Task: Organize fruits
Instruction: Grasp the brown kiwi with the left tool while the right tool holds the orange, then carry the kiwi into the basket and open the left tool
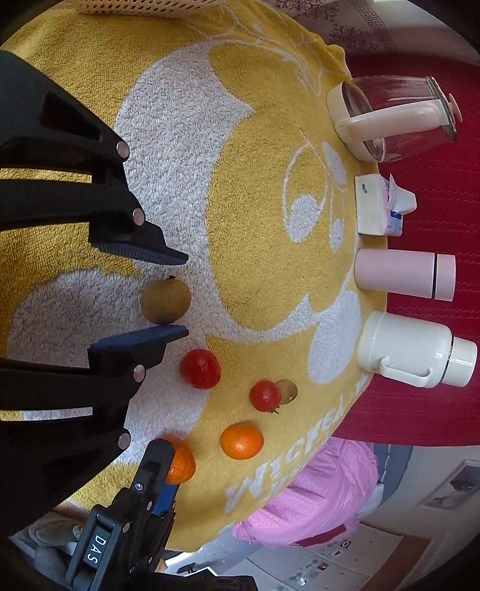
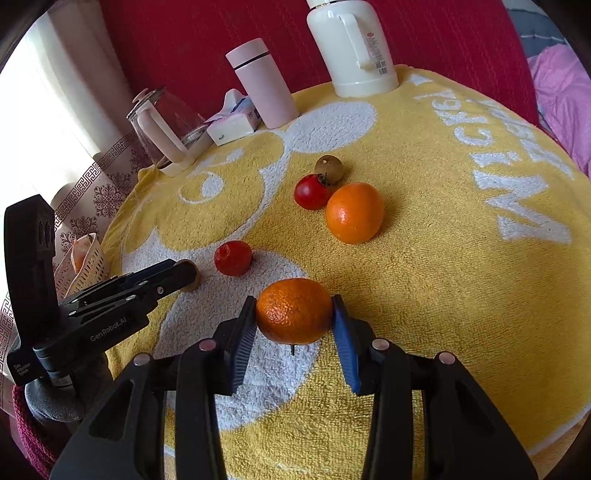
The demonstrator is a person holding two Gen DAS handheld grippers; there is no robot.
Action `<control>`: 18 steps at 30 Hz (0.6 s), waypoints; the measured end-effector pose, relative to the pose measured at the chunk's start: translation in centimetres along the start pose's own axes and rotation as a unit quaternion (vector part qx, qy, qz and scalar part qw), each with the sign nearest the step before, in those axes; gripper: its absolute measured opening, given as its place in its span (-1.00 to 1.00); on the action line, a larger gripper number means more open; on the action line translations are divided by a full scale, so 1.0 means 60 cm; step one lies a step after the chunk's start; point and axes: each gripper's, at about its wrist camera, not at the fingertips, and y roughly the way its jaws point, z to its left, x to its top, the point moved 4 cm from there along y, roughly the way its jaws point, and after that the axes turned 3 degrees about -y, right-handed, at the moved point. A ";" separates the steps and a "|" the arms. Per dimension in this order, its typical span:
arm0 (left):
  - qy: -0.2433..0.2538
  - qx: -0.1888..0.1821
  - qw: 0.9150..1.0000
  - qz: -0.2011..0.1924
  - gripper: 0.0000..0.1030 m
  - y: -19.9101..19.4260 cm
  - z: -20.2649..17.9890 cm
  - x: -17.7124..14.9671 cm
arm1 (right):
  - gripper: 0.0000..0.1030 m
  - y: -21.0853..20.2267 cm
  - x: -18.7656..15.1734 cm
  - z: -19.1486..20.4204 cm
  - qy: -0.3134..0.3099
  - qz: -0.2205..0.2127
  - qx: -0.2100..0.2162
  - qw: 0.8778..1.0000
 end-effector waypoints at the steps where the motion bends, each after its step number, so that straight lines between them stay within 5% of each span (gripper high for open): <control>1: 0.002 0.001 1.000 0.003 -0.44 0.004 -0.002 -0.002 | -0.21 0.000 0.000 0.000 0.000 0.000 0.000 1.000; 18: 0.023 0.032 0.998 -0.044 -0.47 -0.051 -0.013 -0.022 | -0.21 0.001 0.001 0.000 0.000 0.000 0.000 1.000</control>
